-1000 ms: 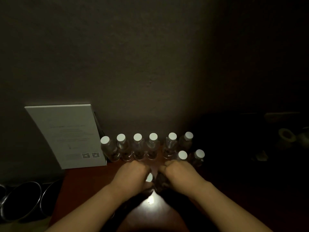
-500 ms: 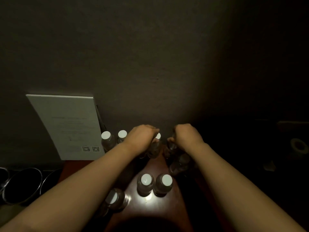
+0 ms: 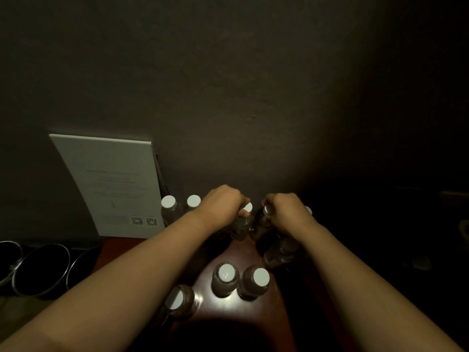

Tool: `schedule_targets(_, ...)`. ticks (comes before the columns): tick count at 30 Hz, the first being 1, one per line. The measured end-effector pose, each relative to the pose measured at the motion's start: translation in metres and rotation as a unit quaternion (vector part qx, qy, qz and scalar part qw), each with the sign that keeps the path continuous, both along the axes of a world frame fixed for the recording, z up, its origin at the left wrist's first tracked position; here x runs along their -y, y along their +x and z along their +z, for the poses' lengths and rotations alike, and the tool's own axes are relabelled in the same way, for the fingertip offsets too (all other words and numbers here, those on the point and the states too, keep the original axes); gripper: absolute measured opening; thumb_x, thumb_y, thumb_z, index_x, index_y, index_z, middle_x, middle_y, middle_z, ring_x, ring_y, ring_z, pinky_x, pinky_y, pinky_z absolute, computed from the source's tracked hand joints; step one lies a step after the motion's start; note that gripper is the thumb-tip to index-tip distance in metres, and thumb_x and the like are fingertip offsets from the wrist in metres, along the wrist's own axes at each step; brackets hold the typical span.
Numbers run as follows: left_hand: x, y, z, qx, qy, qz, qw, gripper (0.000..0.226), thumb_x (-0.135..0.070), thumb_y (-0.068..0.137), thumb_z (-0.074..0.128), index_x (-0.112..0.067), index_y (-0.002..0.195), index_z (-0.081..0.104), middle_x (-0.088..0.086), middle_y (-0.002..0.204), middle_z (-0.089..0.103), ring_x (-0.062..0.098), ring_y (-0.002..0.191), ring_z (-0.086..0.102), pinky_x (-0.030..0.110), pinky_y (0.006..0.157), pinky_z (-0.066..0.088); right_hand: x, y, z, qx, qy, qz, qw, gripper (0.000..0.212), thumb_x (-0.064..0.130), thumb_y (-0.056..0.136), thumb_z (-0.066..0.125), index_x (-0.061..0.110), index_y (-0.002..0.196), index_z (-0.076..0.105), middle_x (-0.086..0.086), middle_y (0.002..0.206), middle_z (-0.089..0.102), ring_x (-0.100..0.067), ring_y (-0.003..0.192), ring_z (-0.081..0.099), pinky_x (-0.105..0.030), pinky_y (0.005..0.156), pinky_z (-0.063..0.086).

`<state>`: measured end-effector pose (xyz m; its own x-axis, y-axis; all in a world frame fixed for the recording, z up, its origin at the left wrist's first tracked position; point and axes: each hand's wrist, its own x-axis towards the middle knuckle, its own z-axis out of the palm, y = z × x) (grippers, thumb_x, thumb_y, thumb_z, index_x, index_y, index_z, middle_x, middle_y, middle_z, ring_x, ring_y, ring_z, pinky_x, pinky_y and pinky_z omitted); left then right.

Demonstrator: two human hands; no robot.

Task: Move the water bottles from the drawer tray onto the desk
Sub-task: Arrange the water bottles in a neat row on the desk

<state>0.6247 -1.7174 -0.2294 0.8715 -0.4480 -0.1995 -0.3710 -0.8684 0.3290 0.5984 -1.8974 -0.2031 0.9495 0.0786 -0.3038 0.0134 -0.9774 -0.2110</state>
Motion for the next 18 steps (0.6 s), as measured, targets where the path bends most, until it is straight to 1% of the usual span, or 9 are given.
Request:
schedule_targets(3, 0.001, 0.001, 0.001, -0.003, 0.001, -0.004, 1.0, 0.039, -0.04, 0.092, 0.066, -0.025, 0.127, 0.067, 0.004, 0.123, 0.07, 0.027, 0.119, 0.06, 0.037, 0.095, 0.05, 0.003, -0.001, -0.003, -0.006, 0.022, 0.006, 1.0, 0.032, 0.021, 0.091, 0.063, 0.025, 0.123, 0.064, -0.006, 0.117, 0.068, -0.025, 0.111, 0.06, -0.026, 0.082, 0.044)
schedule_targets(6, 0.001, 0.002, 0.001, -0.012, -0.003, 0.0, 1.0, 0.042, -0.04, 0.091, 0.067, -0.026, 0.13, 0.065, 0.002, 0.126, 0.068, 0.025, 0.121, 0.059, 0.037, 0.097, 0.049, 0.002, -0.002, -0.007, -0.007, 0.026, -0.004, 1.0, 0.036, 0.021, 0.087, 0.07, 0.025, 0.123, 0.063, -0.005, 0.115, 0.068, -0.024, 0.109, 0.061, -0.029, 0.086, 0.049)
schedule_targets(12, 0.001, 0.001, 0.003, -0.013, -0.006, 0.007, 1.0, 0.044, -0.04, 0.092, 0.066, -0.027, 0.134, 0.062, 0.003, 0.127, 0.068, 0.024, 0.121, 0.059, 0.036, 0.098, 0.049, 0.001, -0.004, -0.015, 0.013, 0.029, -0.013, 0.999, 0.038, 0.024, 0.087, 0.069, 0.025, 0.125, 0.062, -0.005, 0.115, 0.069, -0.023, 0.109, 0.062, -0.031, 0.087, 0.05)
schedule_targets(18, 0.0, -0.005, 0.005, -0.018, -0.01, 0.017, 1.0, 0.04, -0.04, 0.091, 0.067, -0.024, 0.128, 0.066, 0.002, 0.123, 0.07, 0.024, 0.117, 0.063, 0.038, 0.097, 0.05, 0.001, -0.009, -0.014, 0.018, 0.045, -0.008, 0.999, 0.042, 0.029, 0.087, 0.07, 0.023, 0.127, 0.06, -0.007, 0.116, 0.069, -0.024, 0.109, 0.063, -0.031, 0.087, 0.051)
